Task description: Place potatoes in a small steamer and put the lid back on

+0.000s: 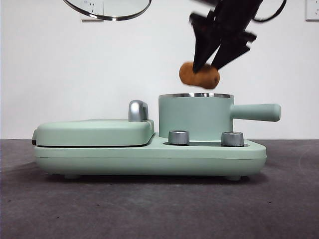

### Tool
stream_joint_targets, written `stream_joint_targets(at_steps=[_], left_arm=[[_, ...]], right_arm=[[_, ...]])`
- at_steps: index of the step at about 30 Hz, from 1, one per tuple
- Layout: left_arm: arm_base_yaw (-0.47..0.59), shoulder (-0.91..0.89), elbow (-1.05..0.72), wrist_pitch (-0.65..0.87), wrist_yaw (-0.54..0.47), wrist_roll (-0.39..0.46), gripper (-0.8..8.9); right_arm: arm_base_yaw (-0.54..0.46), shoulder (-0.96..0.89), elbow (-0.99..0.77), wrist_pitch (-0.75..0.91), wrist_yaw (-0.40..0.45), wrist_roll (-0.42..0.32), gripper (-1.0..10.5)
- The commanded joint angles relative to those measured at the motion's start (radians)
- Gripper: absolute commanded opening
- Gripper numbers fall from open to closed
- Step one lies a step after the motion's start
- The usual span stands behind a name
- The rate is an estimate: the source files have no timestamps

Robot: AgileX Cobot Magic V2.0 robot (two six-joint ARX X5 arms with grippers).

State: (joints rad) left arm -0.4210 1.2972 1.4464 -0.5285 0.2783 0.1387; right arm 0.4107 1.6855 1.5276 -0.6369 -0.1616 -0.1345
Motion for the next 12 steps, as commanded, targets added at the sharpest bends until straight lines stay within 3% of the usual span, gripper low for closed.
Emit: stream_joint_targets(at_steps=[1,12], left_arm=[[-0.003,-0.005,0.022,0.027,0.002,0.007,0.15],[-0.003,-0.005,0.022,0.027,0.002,0.006,0.15]], right_arm=[[-0.002,0.059,0.045,0.008,-0.004,-0.013,2.0],[-0.023,0.165,0.058,0.014,-0.006,-0.012,2.0]])
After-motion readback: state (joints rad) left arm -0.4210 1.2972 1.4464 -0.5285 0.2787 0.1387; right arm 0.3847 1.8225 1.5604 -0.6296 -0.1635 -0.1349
